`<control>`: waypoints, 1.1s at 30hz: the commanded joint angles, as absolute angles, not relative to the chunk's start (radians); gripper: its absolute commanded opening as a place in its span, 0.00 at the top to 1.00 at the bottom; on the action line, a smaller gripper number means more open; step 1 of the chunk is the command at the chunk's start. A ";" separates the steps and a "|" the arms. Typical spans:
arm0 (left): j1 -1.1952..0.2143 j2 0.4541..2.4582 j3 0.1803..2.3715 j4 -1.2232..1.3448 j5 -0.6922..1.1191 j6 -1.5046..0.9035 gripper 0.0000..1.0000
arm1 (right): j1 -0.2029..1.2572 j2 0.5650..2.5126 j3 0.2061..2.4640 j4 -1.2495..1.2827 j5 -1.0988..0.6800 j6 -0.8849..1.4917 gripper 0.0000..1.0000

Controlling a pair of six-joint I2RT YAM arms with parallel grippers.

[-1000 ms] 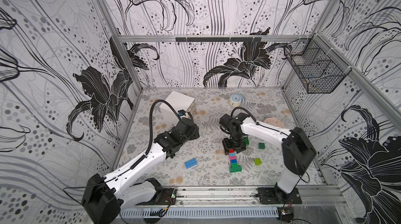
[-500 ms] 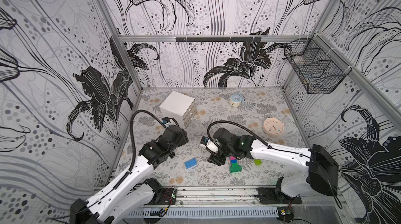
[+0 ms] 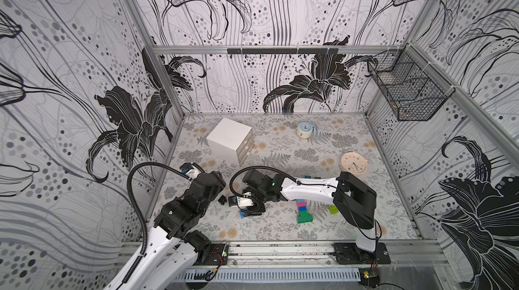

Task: Assemble the number 1 with lego
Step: Move the lego brick at the center of the board.

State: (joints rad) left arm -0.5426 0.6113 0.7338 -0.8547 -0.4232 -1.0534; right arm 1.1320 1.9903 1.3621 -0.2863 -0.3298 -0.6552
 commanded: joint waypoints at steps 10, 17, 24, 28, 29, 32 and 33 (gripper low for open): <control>-0.536 0.611 0.761 -0.888 -0.482 -1.054 0.35 | 1.144 2.117 1.462 -0.389 -0.323 -0.715 0.52; -0.537 0.623 0.766 -0.875 -0.482 -1.037 0.35 | 1.141 2.054 1.390 -0.355 -0.279 -0.655 0.75; -0.537 0.667 0.761 -0.813 -0.434 -1.001 0.35 | 1.118 1.871 1.176 -0.294 -0.227 -0.503 0.77; -0.536 0.712 0.747 -0.764 -0.391 -0.988 0.35 | 1.112 1.838 1.084 -0.255 -0.199 -0.459 0.77; -0.537 0.723 0.748 -0.757 -0.382 -0.987 0.35 | 1.108 1.837 1.073 -0.246 -0.192 -0.450 0.76; -0.535 0.768 0.754 -0.748 -0.353 -0.976 0.33 | 1.095 1.846 1.054 -0.226 -0.184 -0.447 0.73; -0.533 0.783 0.759 -0.751 -0.342 -0.978 0.33 | 1.094 1.854 1.055 -0.230 -0.184 -0.457 0.69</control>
State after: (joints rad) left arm -0.5419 0.7555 0.7399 -0.7959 -0.3813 -1.0027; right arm 1.1049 1.8473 1.0767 -0.2337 -0.2195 -0.4850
